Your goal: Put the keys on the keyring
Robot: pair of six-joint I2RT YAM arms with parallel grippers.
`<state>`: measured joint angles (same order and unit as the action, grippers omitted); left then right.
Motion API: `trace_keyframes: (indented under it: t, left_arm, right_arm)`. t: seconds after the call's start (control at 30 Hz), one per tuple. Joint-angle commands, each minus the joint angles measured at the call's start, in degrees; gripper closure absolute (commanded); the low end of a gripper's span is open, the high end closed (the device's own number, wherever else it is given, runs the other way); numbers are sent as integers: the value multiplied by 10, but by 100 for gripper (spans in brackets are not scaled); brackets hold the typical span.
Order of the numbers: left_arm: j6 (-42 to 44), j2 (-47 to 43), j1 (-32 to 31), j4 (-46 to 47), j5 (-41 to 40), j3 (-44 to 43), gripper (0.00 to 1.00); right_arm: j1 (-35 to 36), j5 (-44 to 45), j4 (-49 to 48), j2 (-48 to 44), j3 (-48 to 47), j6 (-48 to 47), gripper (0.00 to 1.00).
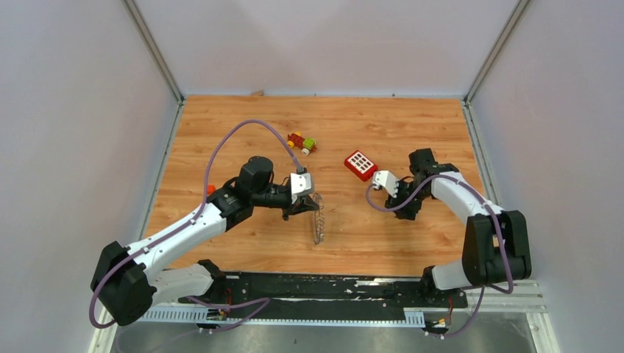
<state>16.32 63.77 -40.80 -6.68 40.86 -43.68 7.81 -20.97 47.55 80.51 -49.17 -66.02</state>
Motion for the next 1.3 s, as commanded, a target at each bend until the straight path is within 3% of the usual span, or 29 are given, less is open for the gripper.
trace_keyframes:
  t: [0.0,0.17,0.5,0.63,0.93,1.27]
  left_arm:
    - [13,-6,-2,12,17,-27,100]
    - [13,-10,-2,10,18,-28,100]
    - [14,-10,-2,10,20,-27,100]
    - [15,-11,-2,9,19,-27,100]
    - [18,-10,-2,7,19,-28,100]
    - [21,-10,-2,4,18,-30,100]
  right_arm:
    - [0,49,-2,48,-11,-29,44]
    - [-26,77,-26,72,-11,-24,36]
    - [-65,75,-19,60,4,-50,36]
    - [-74,70,-14,74,2,-69,47]
    - [-74,-3,20,76,-5,-50,84]
    - [-74,-127,87,78,-50,-12,92]
